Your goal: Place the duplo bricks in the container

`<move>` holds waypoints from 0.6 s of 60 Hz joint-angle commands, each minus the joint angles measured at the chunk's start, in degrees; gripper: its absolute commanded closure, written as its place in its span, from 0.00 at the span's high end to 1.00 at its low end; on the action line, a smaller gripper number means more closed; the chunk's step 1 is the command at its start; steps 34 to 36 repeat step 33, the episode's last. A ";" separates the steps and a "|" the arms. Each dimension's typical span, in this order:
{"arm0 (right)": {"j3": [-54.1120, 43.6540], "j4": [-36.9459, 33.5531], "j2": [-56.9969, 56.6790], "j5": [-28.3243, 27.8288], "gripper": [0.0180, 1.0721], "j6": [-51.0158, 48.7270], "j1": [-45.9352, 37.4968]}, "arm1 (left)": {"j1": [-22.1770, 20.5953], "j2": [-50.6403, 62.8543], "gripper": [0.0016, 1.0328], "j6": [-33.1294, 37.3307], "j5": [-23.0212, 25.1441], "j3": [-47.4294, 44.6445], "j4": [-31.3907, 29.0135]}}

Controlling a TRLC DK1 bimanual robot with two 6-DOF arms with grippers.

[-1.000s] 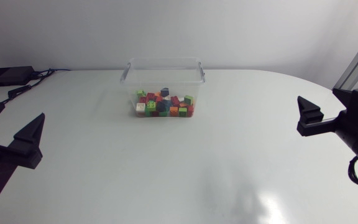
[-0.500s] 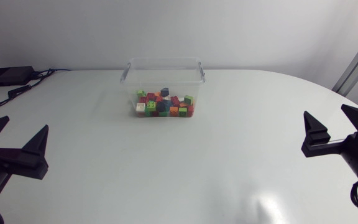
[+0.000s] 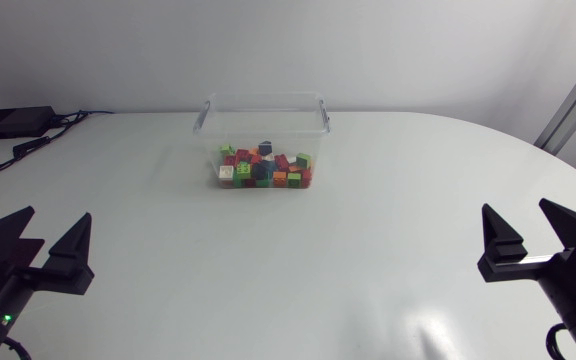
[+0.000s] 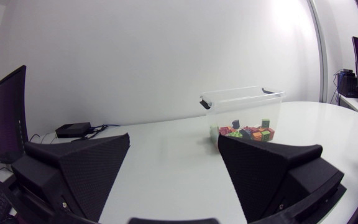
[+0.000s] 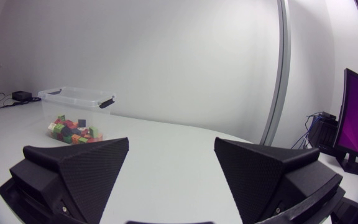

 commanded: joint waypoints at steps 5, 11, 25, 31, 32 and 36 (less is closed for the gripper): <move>-3.30 -1.89 -4.52 0.75 0.95 4.08 0.86 | -1.37 -1.66 0.96 -4.74 -1.34 -3.17 1.31; -4.75 -3.00 -7.37 0.90 0.95 5.72 1.22 | -2.12 -2.52 0.96 -6.72 -2.15 -4.46 1.65; -5.50 -3.57 -8.84 0.97 0.95 6.57 1.41 | -2.50 -2.96 0.96 -7.75 -2.57 -5.13 1.83; -5.50 -3.57 -8.84 0.97 0.95 6.57 1.41 | -2.50 -2.96 0.96 -7.75 -2.57 -5.13 1.83; -5.50 -3.57 -8.84 0.97 0.95 6.57 1.41 | -2.50 -2.96 0.96 -7.75 -2.57 -5.13 1.83; -5.50 -3.57 -8.84 0.97 0.95 6.57 1.41 | -2.50 -2.96 0.96 -7.75 -2.57 -5.13 1.83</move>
